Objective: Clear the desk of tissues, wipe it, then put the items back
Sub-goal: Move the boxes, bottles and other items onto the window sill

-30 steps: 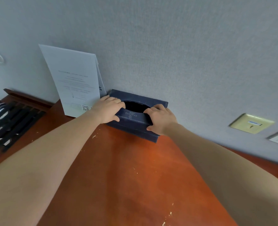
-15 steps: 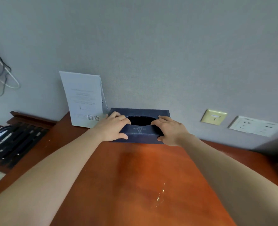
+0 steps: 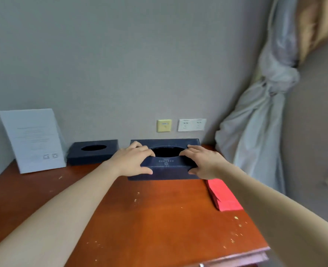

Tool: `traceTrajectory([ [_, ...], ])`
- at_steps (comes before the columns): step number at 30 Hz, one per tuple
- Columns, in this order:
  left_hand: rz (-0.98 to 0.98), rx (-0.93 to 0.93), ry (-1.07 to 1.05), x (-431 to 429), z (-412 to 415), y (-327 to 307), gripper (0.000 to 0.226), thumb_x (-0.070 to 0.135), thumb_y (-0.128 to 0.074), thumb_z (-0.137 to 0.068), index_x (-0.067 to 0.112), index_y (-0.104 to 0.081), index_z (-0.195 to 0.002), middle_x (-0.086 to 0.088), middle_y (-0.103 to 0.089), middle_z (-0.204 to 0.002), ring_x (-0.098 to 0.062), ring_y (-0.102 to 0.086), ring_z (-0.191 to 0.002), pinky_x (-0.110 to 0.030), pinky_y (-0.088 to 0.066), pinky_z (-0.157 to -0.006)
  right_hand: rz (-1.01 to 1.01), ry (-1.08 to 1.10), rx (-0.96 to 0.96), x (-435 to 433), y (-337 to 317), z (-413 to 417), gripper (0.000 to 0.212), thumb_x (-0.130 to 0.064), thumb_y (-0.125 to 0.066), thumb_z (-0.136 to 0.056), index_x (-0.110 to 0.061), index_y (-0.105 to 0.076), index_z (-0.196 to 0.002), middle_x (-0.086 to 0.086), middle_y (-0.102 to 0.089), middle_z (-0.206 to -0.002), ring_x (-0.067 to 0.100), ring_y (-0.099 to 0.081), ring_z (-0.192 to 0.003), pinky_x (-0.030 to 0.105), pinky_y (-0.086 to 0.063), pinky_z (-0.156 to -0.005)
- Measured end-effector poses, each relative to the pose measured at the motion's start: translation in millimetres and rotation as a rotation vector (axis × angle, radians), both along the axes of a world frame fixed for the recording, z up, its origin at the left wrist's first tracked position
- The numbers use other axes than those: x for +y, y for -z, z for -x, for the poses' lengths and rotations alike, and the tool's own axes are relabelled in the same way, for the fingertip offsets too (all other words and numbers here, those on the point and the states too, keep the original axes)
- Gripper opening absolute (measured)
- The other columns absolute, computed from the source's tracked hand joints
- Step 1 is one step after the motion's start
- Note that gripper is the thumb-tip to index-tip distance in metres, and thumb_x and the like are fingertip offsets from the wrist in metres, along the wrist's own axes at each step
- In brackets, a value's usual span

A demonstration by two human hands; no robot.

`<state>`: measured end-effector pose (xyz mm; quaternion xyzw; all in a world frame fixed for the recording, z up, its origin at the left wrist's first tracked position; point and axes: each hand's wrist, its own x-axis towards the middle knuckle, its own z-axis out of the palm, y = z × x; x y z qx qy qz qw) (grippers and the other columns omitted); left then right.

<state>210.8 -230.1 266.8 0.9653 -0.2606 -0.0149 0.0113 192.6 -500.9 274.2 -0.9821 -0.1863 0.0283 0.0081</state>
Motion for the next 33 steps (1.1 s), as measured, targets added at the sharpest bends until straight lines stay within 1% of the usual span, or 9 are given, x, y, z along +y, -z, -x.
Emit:
traceTrajectory([
  [4, -0.006, -0.017, 0.185, -78.8, 15.6, -14.7, 0.058, 0.062, -0.055, -0.088, 0.038, -0.041, -0.139, 0.02, -0.044, -0.139, -0.009, -0.024, -0.137, -0.042, -0.044, -0.088, 0.018, 0.172, 0.004, -72.7, -12.1, 63.3, 0.068, -0.036, -0.062, -0.087, -0.044, -0.027, -0.144, -0.007, -0.019, -0.159, 0.011, -0.017, -0.147, 0.042, -0.04, -0.103],
  [7, 0.008, -0.039, 0.308, -135.7, 30.3, -24.3, 0.058, 0.064, -0.055, -0.087, 0.04, -0.043, -0.137, 0.02, -0.045, -0.137, -0.01, -0.027, -0.136, -0.043, -0.044, -0.092, 0.035, 0.284, -0.011, -121.2, -24.7, 108.5, 0.067, -0.036, -0.062, -0.087, -0.043, -0.028, -0.144, -0.009, -0.021, -0.159, 0.01, -0.016, -0.147, 0.041, -0.041, -0.105],
  [11, 0.044, -0.118, 0.485, -211.2, 54.5, -37.5, 0.058, 0.067, -0.056, -0.084, 0.04, -0.047, -0.135, 0.017, -0.042, -0.135, -0.011, -0.034, -0.131, -0.038, -0.038, -0.102, 0.061, 0.417, -0.053, -184.8, -33.7, 168.7, 0.068, -0.038, -0.062, -0.087, -0.042, -0.029, -0.145, -0.009, -0.025, -0.159, 0.008, -0.015, -0.148, 0.035, -0.028, -0.114],
  [17, 0.069, -0.154, 0.732, -323.6, 102.4, -54.4, 0.057, 0.067, -0.057, -0.083, 0.037, -0.05, -0.131, 0.012, -0.037, -0.136, -0.014, -0.037, -0.129, -0.038, -0.037, -0.103, 0.034, 0.631, -0.082, -265.2, -48.9, 270.3, 0.072, -0.036, -0.066, -0.085, -0.042, -0.029, -0.146, -0.007, -0.024, -0.159, 0.011, -0.016, -0.148, 0.039, -0.03, -0.115],
  [21, 0.095, -0.14, 0.906, -410.7, 159.3, -68.2, 0.056, 0.067, -0.06, -0.082, 0.037, -0.05, -0.129, 0.012, -0.038, -0.134, -0.016, -0.038, -0.126, -0.041, -0.043, -0.102, 0.079, 0.825, -0.118, -317.4, -62.0, 365.2, 0.069, -0.039, -0.065, -0.088, -0.045, -0.028, -0.146, -0.013, -0.023, -0.159, 0.008, -0.017, -0.148, 0.035, -0.033, -0.109],
  [25, 0.102, -0.125, 1.055, -488.3, 223.8, -77.3, 0.058, 0.071, -0.057, -0.082, 0.041, -0.048, -0.13, 0.013, -0.036, -0.135, -0.013, -0.035, -0.129, -0.04, -0.044, -0.099, 0.072, 0.964, -0.11, -357.1, -72.5, 458.7, 0.067, -0.037, -0.064, -0.09, -0.046, -0.028, -0.146, -0.012, -0.022, -0.159, 0.007, -0.016, -0.148, 0.031, -0.029, -0.109],
  [27, 0.089, -0.127, 1.136, -520.9, 259.0, -81.7, 0.058, 0.07, -0.056, -0.083, 0.04, -0.047, -0.132, 0.013, -0.034, -0.137, -0.013, -0.033, -0.131, -0.037, -0.041, -0.097, 0.058, 1.023, -0.104, -373.4, -75.4, 501.9, 0.066, -0.036, -0.064, -0.09, -0.044, -0.029, -0.146, -0.011, -0.024, -0.159, 0.007, -0.015, -0.148, 0.032, -0.027, -0.112],
  [31, 0.078, -0.11, 1.271, -573.9, 331.8, -92.6, 0.059, 0.069, -0.056, -0.085, 0.038, -0.047, -0.134, 0.01, -0.033, -0.138, -0.013, -0.033, -0.131, -0.04, -0.038, -0.1, 0.025, 1.169, -0.087, -398.1, -79.9, 588.5, 0.069, -0.038, -0.066, -0.087, -0.051, -0.028, -0.143, -0.012, -0.021, -0.16, 0.01, -0.017, -0.148, 0.04, -0.031, -0.113],
  [33, 0.09, -0.094, 1.348, -595.6, 364.8, -98.1, 0.06, 0.068, -0.057, -0.084, 0.036, -0.048, -0.134, 0.01, -0.034, -0.137, -0.014, -0.033, -0.13, -0.038, -0.04, -0.101, 0.018, 1.222, -0.079, -404.3, -83.1, 627.6, 0.07, -0.037, -0.067, -0.086, -0.048, -0.029, -0.144, -0.009, -0.023, -0.16, 0.011, -0.018, -0.148, 0.038, -0.029, -0.114],
])
